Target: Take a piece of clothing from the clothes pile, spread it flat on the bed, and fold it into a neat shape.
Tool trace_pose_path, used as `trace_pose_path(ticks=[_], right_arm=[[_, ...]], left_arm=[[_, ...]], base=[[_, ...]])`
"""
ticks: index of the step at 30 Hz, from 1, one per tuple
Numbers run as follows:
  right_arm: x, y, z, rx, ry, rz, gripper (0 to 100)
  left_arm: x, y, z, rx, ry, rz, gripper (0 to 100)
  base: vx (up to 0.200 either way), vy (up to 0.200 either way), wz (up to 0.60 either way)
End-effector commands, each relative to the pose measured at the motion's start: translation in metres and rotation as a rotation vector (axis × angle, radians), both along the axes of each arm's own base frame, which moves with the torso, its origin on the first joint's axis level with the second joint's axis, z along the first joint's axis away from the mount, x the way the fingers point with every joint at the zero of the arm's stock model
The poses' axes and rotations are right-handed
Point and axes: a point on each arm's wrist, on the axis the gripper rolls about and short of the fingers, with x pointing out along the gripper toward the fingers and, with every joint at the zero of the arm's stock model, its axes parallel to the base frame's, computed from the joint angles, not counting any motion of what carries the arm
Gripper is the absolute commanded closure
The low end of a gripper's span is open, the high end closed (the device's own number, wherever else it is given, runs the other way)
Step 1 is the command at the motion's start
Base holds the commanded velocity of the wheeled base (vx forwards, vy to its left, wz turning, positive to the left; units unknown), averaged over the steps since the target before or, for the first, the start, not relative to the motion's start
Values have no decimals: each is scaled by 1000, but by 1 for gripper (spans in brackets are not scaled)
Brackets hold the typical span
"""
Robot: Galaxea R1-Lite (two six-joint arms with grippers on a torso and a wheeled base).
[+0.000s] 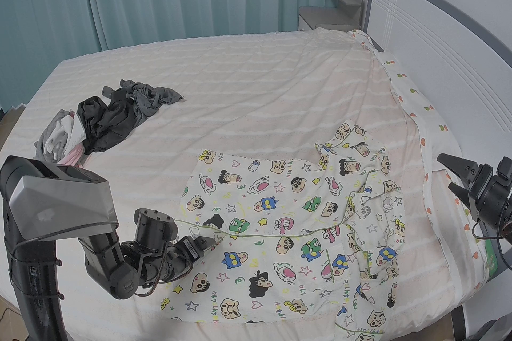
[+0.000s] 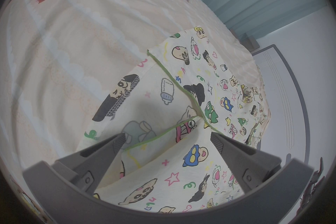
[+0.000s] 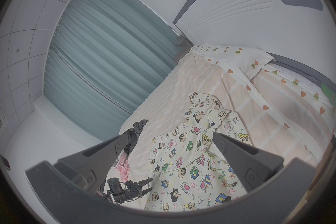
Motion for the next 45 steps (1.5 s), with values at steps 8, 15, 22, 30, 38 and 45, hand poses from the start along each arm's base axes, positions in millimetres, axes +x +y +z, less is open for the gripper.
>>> trace_pose_path(ticks=[8, 15, 22, 30, 38, 45], right_arm=[[1, 1, -2, -1, 10, 4, 0], [1, 1, -2, -1, 12, 2, 0], [0, 0, -2, -2, 8, 4, 0], [0, 1, -2, -2, 8, 5, 0], [0, 1, -2, -3, 6, 6, 0], [0, 1, -2, -6, 8, 6, 0]], left_arm=[[7, -12, 2, 83, 57, 28, 0], [8, -13, 8, 82, 56, 33, 0], [13, -15, 8, 126, 110, 47, 0], [17, -28, 12, 146, 220, 76, 0], [28, -34, 19, 136, 257, 122, 0], [33, -31, 21, 126, 285, 162, 0]], base=[[0, 0, 0], [0, 0, 0], [0, 0, 0], [0, 0, 0], [0, 0, 0], [0, 0, 0]])
